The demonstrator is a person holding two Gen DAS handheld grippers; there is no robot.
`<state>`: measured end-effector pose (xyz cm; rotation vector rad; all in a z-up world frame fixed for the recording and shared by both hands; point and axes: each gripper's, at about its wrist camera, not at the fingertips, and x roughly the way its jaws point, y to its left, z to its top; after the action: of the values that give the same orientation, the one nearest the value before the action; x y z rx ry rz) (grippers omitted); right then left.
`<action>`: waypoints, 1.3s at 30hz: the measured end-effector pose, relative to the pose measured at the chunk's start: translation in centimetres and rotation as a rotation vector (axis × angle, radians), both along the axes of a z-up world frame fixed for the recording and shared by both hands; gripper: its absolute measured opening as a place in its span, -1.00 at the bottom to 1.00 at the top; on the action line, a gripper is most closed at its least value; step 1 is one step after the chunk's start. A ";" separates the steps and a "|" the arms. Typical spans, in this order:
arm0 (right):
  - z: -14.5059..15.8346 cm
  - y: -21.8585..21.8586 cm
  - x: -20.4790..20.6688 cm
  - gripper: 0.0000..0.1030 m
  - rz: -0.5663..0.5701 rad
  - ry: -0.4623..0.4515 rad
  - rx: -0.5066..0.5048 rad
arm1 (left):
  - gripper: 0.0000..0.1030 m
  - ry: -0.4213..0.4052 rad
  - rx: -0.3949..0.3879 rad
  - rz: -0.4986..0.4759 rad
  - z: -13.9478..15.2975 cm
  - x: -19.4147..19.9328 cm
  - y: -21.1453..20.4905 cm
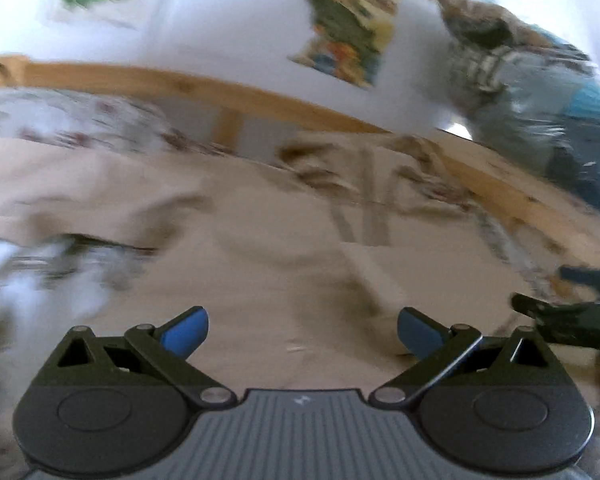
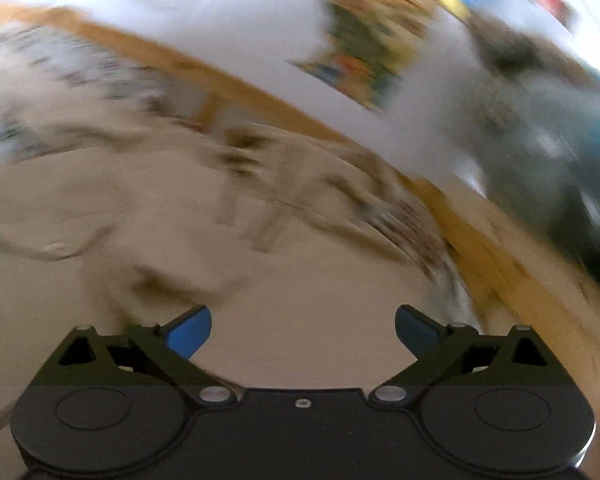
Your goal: Fold large clothes
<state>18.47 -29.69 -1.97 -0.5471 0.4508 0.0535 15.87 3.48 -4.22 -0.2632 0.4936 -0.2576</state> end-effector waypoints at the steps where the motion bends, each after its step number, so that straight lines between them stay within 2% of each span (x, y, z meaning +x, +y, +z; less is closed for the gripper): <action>1: 0.3 -1.8 0.7 0.85 -0.072 -0.005 0.070 | 0.99 -0.006 -0.014 -0.015 0.2 1.4 -0.8; 4: 0.6 -6.0 2.9 0.77 -0.232 -0.002 0.216 | 0.99 0.037 0.017 -0.013 1.0 7.4 -3.9; 7: 0.6 -8.7 4.1 0.65 -0.286 0.022 0.311 | 0.90 0.143 0.073 -0.004 1.4 13.3 -6.4; 8: 0.6 -9.3 4.5 0.63 -0.291 0.026 0.337 | 0.62 0.203 0.107 -0.013 1.2 15.1 -7.2; 9: 0.6 -9.6 4.7 0.62 -0.292 0.028 0.348 | 0.21 0.259 0.138 -0.021 1.1 16.6 -8.0; 12: 0.6 -10.1 6.4 0.62 -0.304 0.036 0.385 | -0.41 0.360 0.215 -0.034 0.3 18.8 -9.5; 13: 0.5 -10.3 7.1 0.62 -0.309 0.045 0.395 | -0.50 0.367 0.225 -0.050 0.1 18.7 -9.7; 15: 0.2 -10.6 8.3 0.53 -0.345 0.061 0.413 | -0.89 0.326 0.233 -0.053 0.2 17.8 -9.8; 16: -0.1 -10.7 8.6 0.30 -0.365 0.067 0.418 | -0.91 0.286 0.235 -0.040 0.5 17.1 -9.5; 17: -0.5 -10.9 9.1 -0.24 -0.389 0.082 0.426 | -0.94 0.234 0.238 -0.011 0.8 15.9 -9.1; 18: -0.8 -11.1 9.3 -0.55 -0.411 0.094 0.430 | -0.95 0.185 0.239 0.028 1.2 14.6 -8.4; 19: -1.0 -11.3 9.3 -0.76 -0.439 0.084 0.422 | -0.95 0.149 0.236 0.067 1.3 13.5 -7.8; 20: -1.1 -11.7 8.9 -0.81 -0.442 0.061 0.434 | -0.95 0.116 0.224 0.116 1.3 12.0 -7.1; 22: -1.1 -12.3 8.5 -0.82 -0.436 0.044 0.455 | -0.95 0.093 0.215 0.201 0.4 9.0 -5.6; 24: -1.4 -12.4 8.3 -0.82 -0.439 0.047 0.446 | -0.95 0.128 0.221 0.261 -1.1 7.4 -4.8; 26: -1.4 -12.2 8.0 -0.60 -0.440 0.048 0.422 | -0.92 0.227 0.218 0.266 -2.7 7.0 -4.1; 28: -1.3 -11.8 7.7 -0.54 -0.433 0.058 0.413 | -0.90 0.294 0.178 0.276 -3.7 6.3 -3.2; 31: -1.0 -10.2 6.4 -0.33 -0.400 0.053 0.365 | -0.88 0.293 0.165 0.281 -3.4 5.0 -2.1; 32: -0.9 -9.7 6.0 -0.18 -0.388 0.048 0.357 | -0.77 0.281 0.163 0.287 -2.9 4.2 -1.5; 33: -0.8 -9.2 5.3 -0.10 -0.372 0.045 0.358 | -0.38 0.273 0.163 0.288 -2.6 3.7 -1.0; 34: -0.8 -8.7 4.7 0.04 -0.355 0.046 0.361 | -0.07 0.268 0.168 0.295 -2.0 3.4 -0.5; 35: -0.9 -8.1 4.1 0.17 -0.336 0.048 0.362 | 0.41 0.257 0.174 0.312 -1.6 3.0 0.4; 36: -1.0 -7.4 3.6 0.23 -0.311 0.051 0.362 | 0.53 0.234 0.186 0.343 -0.9 2.2 1.3; 38: -1.4 -5.4 2.9 0.49 -0.251 0.059 0.349 | 0.57 0.211 0.213 0.375 0.4 1.8 3.0; 39: -1.5 -4.4 2.7 0.54 -0.224 0.060 0.339 | 0.63 0.215 0.230 0.380 1.2 1.4 3.9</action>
<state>21.14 -34.07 -3.47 -0.1601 0.5462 -0.0677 17.25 7.33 -3.04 -0.1559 0.6679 0.1994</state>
